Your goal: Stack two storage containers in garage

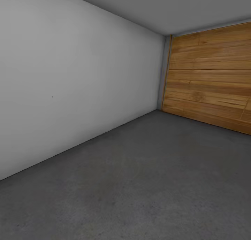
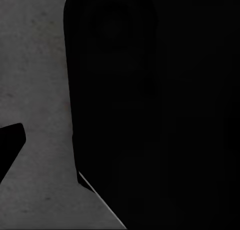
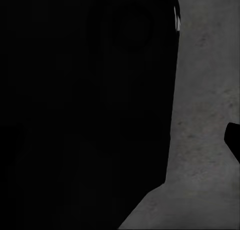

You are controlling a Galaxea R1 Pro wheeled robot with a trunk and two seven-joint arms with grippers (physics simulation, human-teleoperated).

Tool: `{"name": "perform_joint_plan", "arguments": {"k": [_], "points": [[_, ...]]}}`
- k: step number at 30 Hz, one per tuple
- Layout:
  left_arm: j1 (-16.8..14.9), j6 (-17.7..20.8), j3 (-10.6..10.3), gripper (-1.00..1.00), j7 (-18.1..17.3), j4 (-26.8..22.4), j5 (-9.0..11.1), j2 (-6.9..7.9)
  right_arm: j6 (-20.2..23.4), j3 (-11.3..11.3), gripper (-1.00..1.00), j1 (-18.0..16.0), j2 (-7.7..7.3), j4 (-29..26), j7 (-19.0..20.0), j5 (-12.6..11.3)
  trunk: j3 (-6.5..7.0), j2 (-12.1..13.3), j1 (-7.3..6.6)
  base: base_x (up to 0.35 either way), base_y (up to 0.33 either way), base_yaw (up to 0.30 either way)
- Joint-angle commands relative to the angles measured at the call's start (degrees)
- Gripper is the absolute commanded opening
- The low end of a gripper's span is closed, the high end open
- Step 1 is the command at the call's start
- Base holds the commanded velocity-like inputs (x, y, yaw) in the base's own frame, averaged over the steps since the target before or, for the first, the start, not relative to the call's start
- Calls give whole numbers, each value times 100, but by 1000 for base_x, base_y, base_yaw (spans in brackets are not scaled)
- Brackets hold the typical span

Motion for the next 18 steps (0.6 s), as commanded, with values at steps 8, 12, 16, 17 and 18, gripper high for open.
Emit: {"name": "perform_joint_plan", "arguments": {"k": [8,12,16,17,18], "points": [[-9,-65,105,100,-10,-84,79,-80,-23,52,100,-27,-19,9,-6,82,-3,-2,0,0,0,0],[-9,-194,233,100,-9,-213,207,-141,-151,53,100,-27,-14,9,3,84,-3,-2,0,0,0,0],[-9,-322,269,100,-9,-304,335,-146,-210,58,100,-27,1,9,-6,93,-3,-2,0,0,0,20],[-9,-354,270,100,-9,-306,367,-145,-213,58,100,-27,-7,9,-7,94,-3,-2,0,0,0,130],[-9,-382,271,100,-9,-308,399,-144,-217,58,100,-27,-14,9,-8,95,-3,-2,0,0,0,180]]}}
